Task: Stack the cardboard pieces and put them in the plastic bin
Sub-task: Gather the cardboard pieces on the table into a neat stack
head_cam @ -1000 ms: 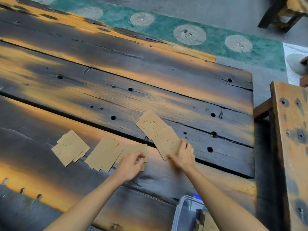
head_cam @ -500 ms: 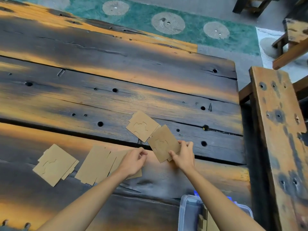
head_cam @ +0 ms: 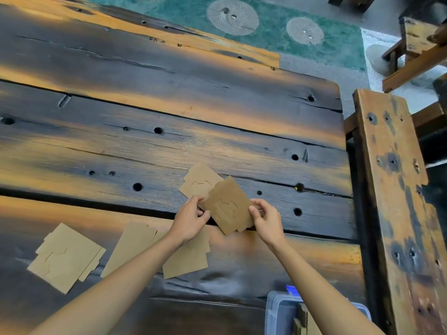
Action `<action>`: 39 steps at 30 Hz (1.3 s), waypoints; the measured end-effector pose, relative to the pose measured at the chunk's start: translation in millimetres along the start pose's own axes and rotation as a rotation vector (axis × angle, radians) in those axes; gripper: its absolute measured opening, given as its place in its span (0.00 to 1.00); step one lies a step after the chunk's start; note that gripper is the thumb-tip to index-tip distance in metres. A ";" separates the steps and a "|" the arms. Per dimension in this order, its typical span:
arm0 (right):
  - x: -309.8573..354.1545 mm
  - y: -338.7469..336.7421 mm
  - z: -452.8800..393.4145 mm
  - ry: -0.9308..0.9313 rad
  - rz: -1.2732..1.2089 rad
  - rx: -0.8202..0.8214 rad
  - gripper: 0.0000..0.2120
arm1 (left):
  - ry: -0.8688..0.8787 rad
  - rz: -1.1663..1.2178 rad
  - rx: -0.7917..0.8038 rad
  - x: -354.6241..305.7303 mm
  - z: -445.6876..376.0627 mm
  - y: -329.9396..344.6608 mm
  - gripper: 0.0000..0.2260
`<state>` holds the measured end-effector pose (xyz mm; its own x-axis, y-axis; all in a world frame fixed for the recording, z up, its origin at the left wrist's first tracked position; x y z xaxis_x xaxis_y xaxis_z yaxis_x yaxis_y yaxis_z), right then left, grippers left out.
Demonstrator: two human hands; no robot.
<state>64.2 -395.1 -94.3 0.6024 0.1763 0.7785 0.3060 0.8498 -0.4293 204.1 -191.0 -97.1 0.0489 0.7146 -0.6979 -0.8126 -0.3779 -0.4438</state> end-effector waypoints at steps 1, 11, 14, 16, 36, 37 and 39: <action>4.7 2.1 -5.3 -0.003 -0.002 0.003 0.10 | 0.007 0.029 -0.011 1.3 -3.1 -5.2 0.20; 44.7 45.6 -73.0 0.008 0.149 0.050 0.13 | -0.101 -0.077 -0.229 26.2 -32.8 -57.8 0.25; 47.5 57.5 -87.4 0.036 0.180 0.075 0.14 | -0.123 -0.141 -0.250 29.0 -39.7 -60.6 0.26; 46.1 61.0 -94.2 0.072 0.212 0.071 0.15 | -0.140 -0.196 -0.247 30.8 -44.0 -59.4 0.26; 37.3 73.5 -79.5 0.304 0.133 0.157 0.16 | -0.223 -0.160 -0.114 51.2 -40.9 -40.6 0.30; 37.3 74.2 -77.2 0.306 0.115 0.167 0.11 | -0.224 -0.156 -0.112 52.0 -38.1 -39.8 0.30; 38.4 74.3 -73.0 0.294 0.083 0.167 0.05 | -0.230 -0.145 -0.106 52.7 -31.9 -37.5 0.30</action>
<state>163.9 -361.5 -129.7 0.8144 0.1183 0.5681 0.1365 0.9125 -0.3857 255.6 -158.0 -135.2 0.0179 0.8758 -0.4824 -0.7410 -0.3123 -0.5944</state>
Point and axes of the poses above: each hand's wrist, its own z-axis away from the middle knuckle, its own y-axis out of the palm, x = y × z, the point moved 9 cm from there along -z, towards the middle knuckle, and after that the axes turned 9 degrees about x, right-handed, at the moved point
